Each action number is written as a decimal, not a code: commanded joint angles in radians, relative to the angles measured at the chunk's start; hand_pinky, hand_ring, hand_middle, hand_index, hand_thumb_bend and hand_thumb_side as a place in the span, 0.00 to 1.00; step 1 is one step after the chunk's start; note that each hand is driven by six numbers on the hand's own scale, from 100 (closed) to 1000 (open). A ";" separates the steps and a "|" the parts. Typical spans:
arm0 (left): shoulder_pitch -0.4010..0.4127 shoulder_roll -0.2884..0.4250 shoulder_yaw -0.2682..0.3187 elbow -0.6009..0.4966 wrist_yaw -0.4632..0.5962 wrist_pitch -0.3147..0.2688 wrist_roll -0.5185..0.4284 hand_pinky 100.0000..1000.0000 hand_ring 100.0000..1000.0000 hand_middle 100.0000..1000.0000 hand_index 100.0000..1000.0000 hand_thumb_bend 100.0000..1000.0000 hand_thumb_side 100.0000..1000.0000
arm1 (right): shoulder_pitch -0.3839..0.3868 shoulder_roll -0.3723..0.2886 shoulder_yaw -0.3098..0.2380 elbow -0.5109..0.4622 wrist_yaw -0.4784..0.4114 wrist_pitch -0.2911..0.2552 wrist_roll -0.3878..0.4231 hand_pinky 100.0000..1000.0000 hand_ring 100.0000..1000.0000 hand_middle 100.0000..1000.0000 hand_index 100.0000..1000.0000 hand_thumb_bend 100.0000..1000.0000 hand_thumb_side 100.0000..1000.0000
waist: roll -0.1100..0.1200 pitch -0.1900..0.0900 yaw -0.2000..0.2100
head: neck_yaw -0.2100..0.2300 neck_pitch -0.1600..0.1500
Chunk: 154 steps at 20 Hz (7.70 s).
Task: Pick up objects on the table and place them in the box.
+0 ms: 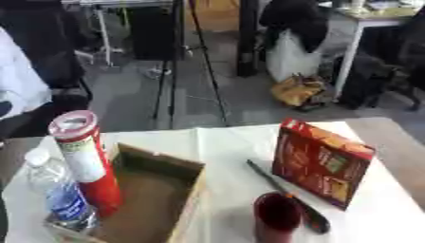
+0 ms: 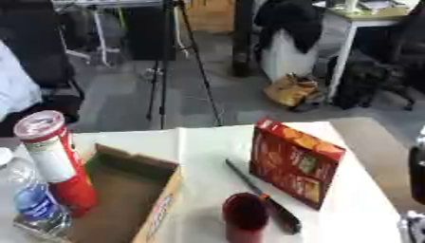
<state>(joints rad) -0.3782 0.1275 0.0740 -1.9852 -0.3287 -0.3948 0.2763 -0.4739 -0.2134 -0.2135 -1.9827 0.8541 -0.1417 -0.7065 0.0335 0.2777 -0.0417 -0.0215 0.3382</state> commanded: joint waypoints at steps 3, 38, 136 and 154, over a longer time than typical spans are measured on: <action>-0.012 0.018 0.004 -0.015 0.002 0.000 -0.001 0.88 0.76 0.79 0.77 0.00 1.00 | -0.006 -0.008 -0.009 -0.017 -0.001 0.002 -0.002 0.78 0.88 0.85 0.89 0.00 1.00 | -0.001 -0.016 -0.001 | -0.001 -0.012; 0.013 0.026 -0.013 -0.015 0.011 0.010 -0.031 0.88 0.76 0.79 0.76 0.00 1.00 | -0.641 -0.421 0.236 0.520 0.193 0.090 1.176 0.98 1.00 0.97 1.00 0.56 1.00 | -0.034 -0.050 0.022 | -0.031 0.029; 0.020 0.019 -0.028 -0.015 0.033 0.031 -0.106 0.89 0.73 0.75 0.70 0.00 0.99 | -0.795 -0.357 0.272 1.270 0.242 0.082 1.611 0.30 0.44 0.47 0.62 0.40 0.33 | -0.029 -0.045 0.028 | -0.072 0.027; 0.022 0.018 -0.028 -0.015 0.032 0.035 -0.111 0.89 0.71 0.75 0.70 0.00 0.99 | -0.799 -0.347 0.277 1.285 0.287 0.127 1.517 0.10 0.27 0.31 0.42 0.30 0.27 | -0.030 -0.044 0.030 | -0.079 0.029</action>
<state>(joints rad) -0.3487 0.1362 0.0486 -1.9852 -0.3007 -0.3594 0.1704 -1.2420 -0.5477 0.0645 -0.6841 1.1312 -0.0179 0.8204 0.0045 0.2507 -0.0120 -0.0985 0.3663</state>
